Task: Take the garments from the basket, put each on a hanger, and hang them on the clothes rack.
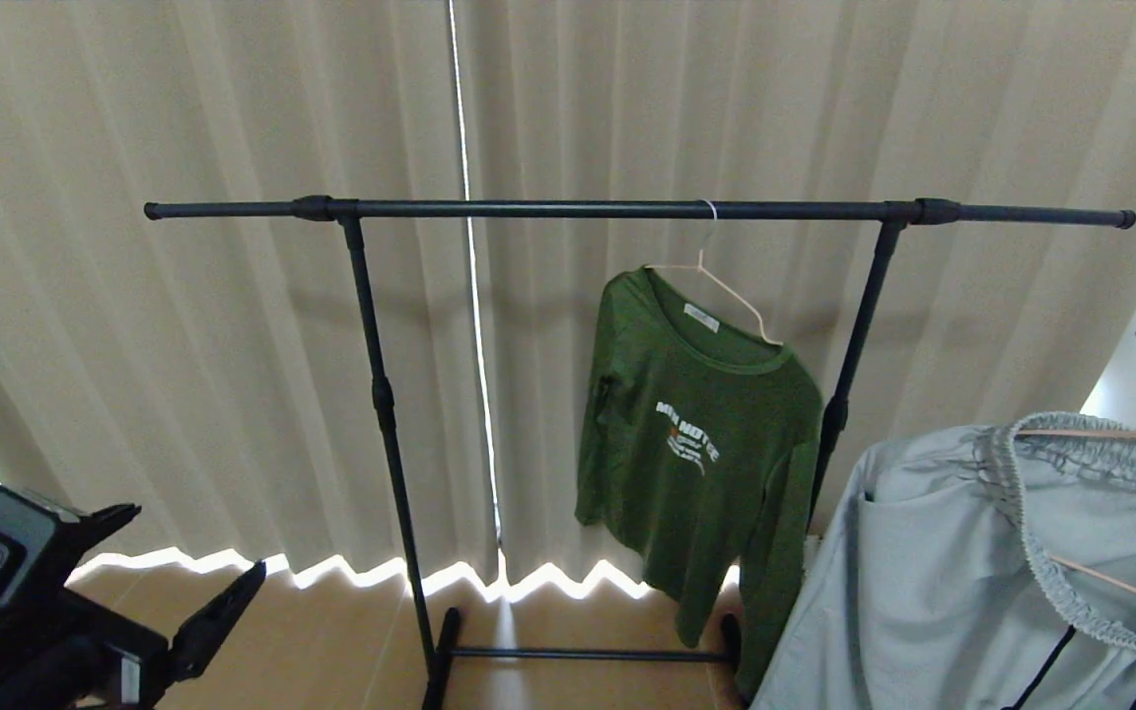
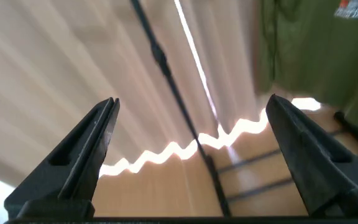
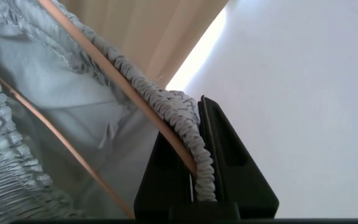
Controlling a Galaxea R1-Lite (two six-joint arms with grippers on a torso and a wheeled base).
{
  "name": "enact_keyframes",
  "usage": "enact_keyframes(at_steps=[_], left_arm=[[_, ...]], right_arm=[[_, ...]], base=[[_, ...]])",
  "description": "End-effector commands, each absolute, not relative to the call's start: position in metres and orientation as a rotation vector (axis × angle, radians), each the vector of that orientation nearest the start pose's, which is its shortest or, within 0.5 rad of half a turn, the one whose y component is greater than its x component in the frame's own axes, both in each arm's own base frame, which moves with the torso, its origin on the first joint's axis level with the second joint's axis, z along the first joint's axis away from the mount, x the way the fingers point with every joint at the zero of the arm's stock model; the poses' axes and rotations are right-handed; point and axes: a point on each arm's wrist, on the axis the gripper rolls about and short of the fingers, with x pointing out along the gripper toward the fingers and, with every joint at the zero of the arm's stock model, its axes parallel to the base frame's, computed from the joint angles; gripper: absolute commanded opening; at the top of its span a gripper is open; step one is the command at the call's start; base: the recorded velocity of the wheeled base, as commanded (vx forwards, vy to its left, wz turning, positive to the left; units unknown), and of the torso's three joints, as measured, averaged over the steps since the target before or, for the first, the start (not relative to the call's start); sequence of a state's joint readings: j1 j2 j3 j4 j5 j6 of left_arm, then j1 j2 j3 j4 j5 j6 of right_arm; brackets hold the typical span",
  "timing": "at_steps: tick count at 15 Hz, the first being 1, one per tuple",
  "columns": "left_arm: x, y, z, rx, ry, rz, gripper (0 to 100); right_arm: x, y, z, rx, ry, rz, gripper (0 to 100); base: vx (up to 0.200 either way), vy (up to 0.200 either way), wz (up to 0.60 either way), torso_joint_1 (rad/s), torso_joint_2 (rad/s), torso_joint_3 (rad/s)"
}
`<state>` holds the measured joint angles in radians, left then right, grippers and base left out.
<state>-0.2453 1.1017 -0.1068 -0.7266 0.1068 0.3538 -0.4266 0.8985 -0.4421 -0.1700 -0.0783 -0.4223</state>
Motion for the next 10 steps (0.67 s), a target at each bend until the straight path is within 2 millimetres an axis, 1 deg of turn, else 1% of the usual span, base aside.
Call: enact_keyframes(at_steps=[1, 2, 3, 6, 7, 10], left_arm=[[0.090, -0.020, 0.154, 0.398, 0.193, -0.174, 100], [0.080, -0.018, 0.162, 0.399, 0.212, -0.181, 100], [0.076, -0.017, 0.161, 0.402, 0.214, -0.191, 100], [0.075, -0.017, 0.157, 0.403, 0.226, -0.197, 100], [0.075, -0.017, 0.157, 0.405, 0.229, -0.204, 100], [0.075, -0.018, 0.155, 0.399, 0.231, -0.251, 100]], right_arm=[[0.090, -0.043, 0.184, -0.362, 0.382, -0.433, 0], [0.090, -0.043, 0.179, -0.372, 0.331, -0.446, 0], [0.090, -0.043, 0.176, -0.377, 0.309, -0.453, 0], [0.089, -0.042, 0.172, -0.365, 0.305, -0.453, 0], [0.091, -0.043, 0.176, -0.342, 0.284, -0.460, 0], [0.093, -0.044, 0.179, -0.315, 0.274, -0.464, 0]], base=[[0.000, 0.000, 0.00, 0.000, 0.00, 0.000], [0.000, 0.000, 0.00, 0.000, 0.00, 0.000], [0.000, 0.000, 0.00, 0.000, 0.00, 0.000], [0.000, 0.000, 0.00, 0.000, 0.00, 0.000], [0.000, 0.000, 0.00, 0.000, 0.00, 0.000], [0.000, 0.000, 0.00, 0.000, 0.00, 0.000]])
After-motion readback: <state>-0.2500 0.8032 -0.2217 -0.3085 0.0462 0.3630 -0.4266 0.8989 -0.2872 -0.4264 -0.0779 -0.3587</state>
